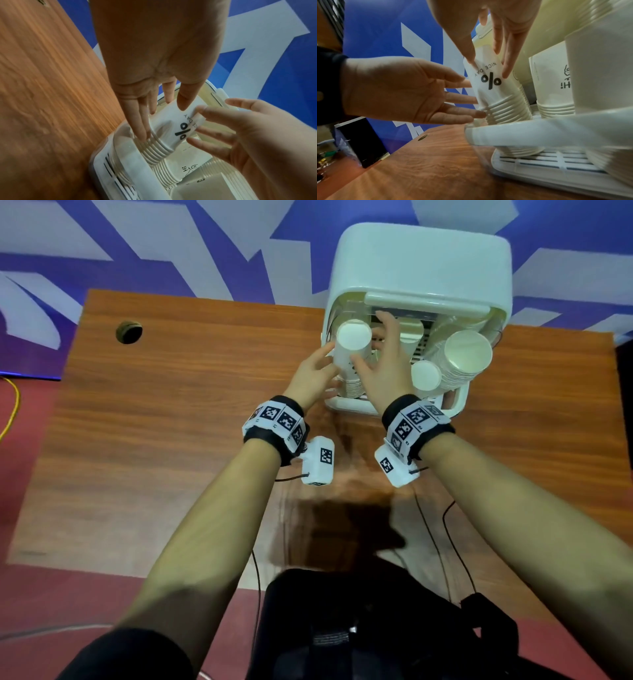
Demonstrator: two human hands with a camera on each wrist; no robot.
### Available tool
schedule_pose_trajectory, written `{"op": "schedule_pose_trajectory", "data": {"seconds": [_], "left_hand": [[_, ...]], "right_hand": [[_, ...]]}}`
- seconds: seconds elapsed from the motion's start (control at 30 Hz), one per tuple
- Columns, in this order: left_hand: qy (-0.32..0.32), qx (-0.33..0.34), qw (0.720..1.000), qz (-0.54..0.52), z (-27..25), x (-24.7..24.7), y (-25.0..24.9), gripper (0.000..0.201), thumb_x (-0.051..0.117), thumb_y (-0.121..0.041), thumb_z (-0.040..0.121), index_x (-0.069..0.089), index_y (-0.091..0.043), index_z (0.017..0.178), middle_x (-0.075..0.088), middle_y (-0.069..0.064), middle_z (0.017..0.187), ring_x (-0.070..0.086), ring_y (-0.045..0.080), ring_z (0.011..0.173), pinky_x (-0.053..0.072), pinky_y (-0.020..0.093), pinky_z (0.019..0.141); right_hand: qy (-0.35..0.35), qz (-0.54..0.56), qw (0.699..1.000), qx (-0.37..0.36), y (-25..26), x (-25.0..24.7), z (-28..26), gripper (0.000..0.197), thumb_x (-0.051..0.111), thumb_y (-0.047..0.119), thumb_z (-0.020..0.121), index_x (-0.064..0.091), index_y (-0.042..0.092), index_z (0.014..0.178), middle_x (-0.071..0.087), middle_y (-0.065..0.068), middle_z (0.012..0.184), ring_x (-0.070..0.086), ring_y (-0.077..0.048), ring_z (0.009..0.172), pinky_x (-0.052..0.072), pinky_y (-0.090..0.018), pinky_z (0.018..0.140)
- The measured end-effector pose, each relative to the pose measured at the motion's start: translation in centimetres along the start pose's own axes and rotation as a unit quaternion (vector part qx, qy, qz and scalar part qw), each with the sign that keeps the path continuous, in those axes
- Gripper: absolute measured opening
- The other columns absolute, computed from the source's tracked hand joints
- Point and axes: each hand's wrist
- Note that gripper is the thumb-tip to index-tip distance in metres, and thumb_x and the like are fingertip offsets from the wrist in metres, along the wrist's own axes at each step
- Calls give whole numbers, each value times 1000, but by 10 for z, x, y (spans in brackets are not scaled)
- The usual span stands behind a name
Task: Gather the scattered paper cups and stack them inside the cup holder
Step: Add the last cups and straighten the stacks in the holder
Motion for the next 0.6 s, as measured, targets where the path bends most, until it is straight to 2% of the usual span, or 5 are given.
{"op": "schedule_pose_trajectory", "data": {"seconds": [0.2, 0.33, 0.43, 0.5, 0.6], "left_hand": [[45, -4, 999, -1, -2, 13, -4, 66, 58, -19, 87, 32, -30, 147, 50, 1, 137, 59, 27, 111, 54, 46, 89], [54, 3, 998, -31, 6, 22, -3, 61, 54, -8, 93, 31, -24, 147, 50, 8, 135, 59, 27, 109, 55, 30, 73], [27, 23, 999, -38, 13, 20, -2, 58, 48, -1, 94, 31, -20, 147, 49, 2, 130, 57, 19, 109, 52, 15, 71], [14, 27, 999, -40, 16, 15, 0, 58, 46, -2, 94, 32, -21, 147, 48, 2, 135, 55, 18, 114, 52, 15, 76], [10, 29, 999, -31, 16, 10, 3, 60, 53, -11, 89, 35, -26, 145, 47, 3, 141, 50, 22, 126, 48, 29, 98]], "right_hand": [[-34, 28, 996, 74, -6, 3, 7, 49, 66, 16, 83, 39, 10, 124, 52, 0, 114, 55, -16, 105, 48, -36, 93], [4, 14, 992, 127, -17, 5, 10, 54, 66, 22, 84, 41, 12, 131, 54, -5, 126, 51, -15, 109, 42, -26, 90], [35, 21, 992, 123, -18, 7, 21, 53, 65, 22, 85, 44, 13, 132, 54, -5, 130, 53, -19, 116, 44, -33, 98], [41, 16, 992, 119, -15, 10, 26, 53, 66, 23, 83, 45, 12, 131, 55, -5, 128, 54, -21, 115, 45, -40, 100], [44, -6, 994, 104, -17, 13, 28, 54, 66, 22, 83, 45, 10, 130, 54, -7, 128, 51, -22, 118, 42, -41, 102]]}}
Point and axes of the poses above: each hand's wrist, its own z-axis towards the middle knuckle, its own x-axis out of the palm, y = z × x
